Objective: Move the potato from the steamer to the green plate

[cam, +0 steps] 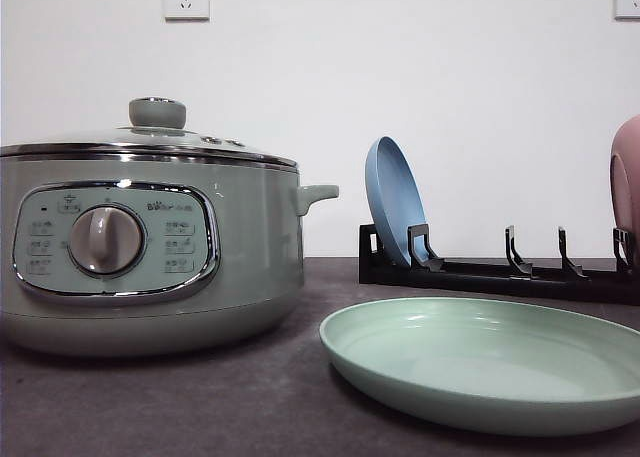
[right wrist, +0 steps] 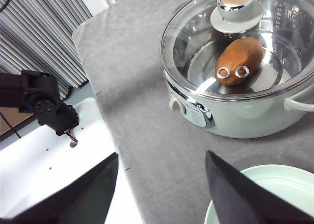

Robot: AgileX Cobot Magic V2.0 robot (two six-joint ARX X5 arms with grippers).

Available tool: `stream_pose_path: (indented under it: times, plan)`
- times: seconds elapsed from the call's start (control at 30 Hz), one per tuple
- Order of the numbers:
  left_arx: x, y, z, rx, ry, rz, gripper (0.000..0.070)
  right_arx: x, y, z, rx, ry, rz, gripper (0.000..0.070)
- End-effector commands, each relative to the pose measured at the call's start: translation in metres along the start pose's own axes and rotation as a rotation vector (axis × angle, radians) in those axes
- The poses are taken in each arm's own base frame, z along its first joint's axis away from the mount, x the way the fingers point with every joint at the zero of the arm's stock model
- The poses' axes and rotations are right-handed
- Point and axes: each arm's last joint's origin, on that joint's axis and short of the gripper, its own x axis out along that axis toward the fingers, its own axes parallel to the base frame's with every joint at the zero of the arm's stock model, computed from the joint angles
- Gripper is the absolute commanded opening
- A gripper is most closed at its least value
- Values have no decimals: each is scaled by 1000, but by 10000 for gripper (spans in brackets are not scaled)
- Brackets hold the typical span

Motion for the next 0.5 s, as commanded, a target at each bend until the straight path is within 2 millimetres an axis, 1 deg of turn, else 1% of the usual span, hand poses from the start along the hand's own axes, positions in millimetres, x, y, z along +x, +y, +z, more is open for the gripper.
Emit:
stream_pose_path:
  times: [0.0, 0.13, 0.23, 0.33, 0.47]
  plan:
    - [2, -1, 16, 15, -4, 11, 561, -1, 2, 5, -21, -11, 8, 351]
    - [18, -1, 40, 45, 51, 46, 560, -1, 2, 5, -25, -10, 8, 351]
    - [36, -2, 55, 66, 91, 59, 560, -1, 2, 5, -25, -10, 8, 351]
    - [57, -3, 64, 86, 132, 75, 559, -1, 2, 5, -24, -10, 8, 351]
    - [87, -4, 68, 115, 202, 94, 559, -1, 2, 5, -23, -7, 8, 351]
